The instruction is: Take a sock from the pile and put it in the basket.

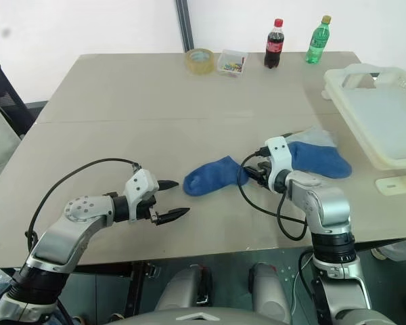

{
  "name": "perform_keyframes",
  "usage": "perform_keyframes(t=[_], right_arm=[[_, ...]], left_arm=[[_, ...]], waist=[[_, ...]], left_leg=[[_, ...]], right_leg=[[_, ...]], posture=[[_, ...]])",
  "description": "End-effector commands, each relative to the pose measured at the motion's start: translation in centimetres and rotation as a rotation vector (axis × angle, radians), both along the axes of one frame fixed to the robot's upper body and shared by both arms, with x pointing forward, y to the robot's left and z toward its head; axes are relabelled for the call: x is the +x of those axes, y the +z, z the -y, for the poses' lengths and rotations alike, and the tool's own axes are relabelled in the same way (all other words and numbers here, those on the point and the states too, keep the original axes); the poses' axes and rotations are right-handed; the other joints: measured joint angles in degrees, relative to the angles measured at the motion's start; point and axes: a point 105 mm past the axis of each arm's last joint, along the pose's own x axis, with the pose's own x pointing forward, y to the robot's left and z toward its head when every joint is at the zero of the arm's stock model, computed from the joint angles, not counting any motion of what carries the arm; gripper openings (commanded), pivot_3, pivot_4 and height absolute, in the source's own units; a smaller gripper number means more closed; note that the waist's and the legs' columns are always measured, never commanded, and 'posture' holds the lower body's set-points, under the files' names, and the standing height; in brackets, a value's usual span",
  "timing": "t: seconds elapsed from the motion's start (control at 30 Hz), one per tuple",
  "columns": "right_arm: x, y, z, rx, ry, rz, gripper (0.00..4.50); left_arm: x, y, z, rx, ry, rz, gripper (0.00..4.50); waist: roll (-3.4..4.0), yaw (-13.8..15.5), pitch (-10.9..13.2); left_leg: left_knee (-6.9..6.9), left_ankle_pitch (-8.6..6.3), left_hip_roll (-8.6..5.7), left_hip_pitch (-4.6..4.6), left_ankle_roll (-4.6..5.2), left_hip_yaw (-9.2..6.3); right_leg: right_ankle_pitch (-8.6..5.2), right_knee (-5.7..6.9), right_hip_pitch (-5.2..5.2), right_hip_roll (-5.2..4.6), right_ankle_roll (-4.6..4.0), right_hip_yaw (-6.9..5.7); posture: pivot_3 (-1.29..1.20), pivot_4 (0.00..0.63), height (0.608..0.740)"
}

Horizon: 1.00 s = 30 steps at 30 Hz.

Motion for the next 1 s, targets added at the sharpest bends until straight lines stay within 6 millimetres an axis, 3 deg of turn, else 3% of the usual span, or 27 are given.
perform_keyframes(t=[0.03,0.23,0.33,0.47,0.8,1.0], right_arm=[[-0.5,1.0,-1.1,0.037,0.051,0.029,2.65],[-1.2,0.2,-1.5,-0.014,0.115,0.02,2.65],[-1.3,-0.3,-1.3,-0.054,0.129,0.03,1.94],[-1.6,-0.4,-0.7,-0.095,0.131,0.04,0.02],[-4.9,0.3,0.4,-0.179,0.227,0.014,0.02],[-5.5,0.0,1.4,-0.189,0.177,-0.035,0.02]], left_arm=[[0.2,-0.1,-0.4,0.006,0.018,0.011,4.5],[0.4,-0.5,-0.6,0.006,0.021,0.016,4.5],[0.5,-0.6,-0.7,0.006,0.019,0.021,4.5],[0.6,-1.0,-0.9,0.007,0.014,0.021,4.5],[-0.3,-0.8,-0.6,-0.023,-0.051,0.0,4.5],[-0.6,-0.5,-0.7,-0.027,-0.063,0.003,4.5]], waist=[[0.0,0.02,0.0],[0.0,0.09,0.0],[0.0,0.11,-0.01],[0.0,0.14,-0.01],[0.0,0.27,-0.01],[0.0,0.27,-0.01]], left_leg=[[0.0,0.0,0.01,0.0,0.0,0.0],[0.0,0.0,0.01,0.0,0.0,0.0],[0.0,0.0,0.01,0.02,0.0,0.01],[0.0,0.0,0.02,0.03,0.0,0.0],[0.0,0.0,0.03,0.01,0.0,0.01],[0.0,-0.01,0.04,0.01,0.0,0.0]], right_leg=[[0.0,0.0,0.0,0.0,0.0,0.0],[0.0,0.0,0.0,-0.01,0.0,0.0],[0.0,0.0,0.01,-0.01,0.0,0.0],[0.0,0.0,0.01,-0.01,0.0,0.0],[-0.01,-0.01,0.0,-0.04,-0.01,-0.01],[-0.01,-0.03,0.0,-0.07,-0.01,-0.01]], posture=[[0.0,0.15,0.74],[0.0,0.15,0.74],[0.0,0.15,0.74],[0.0,0.15,0.74],[0.0,0.15,0.74],[0.0,0.15,0.74]])
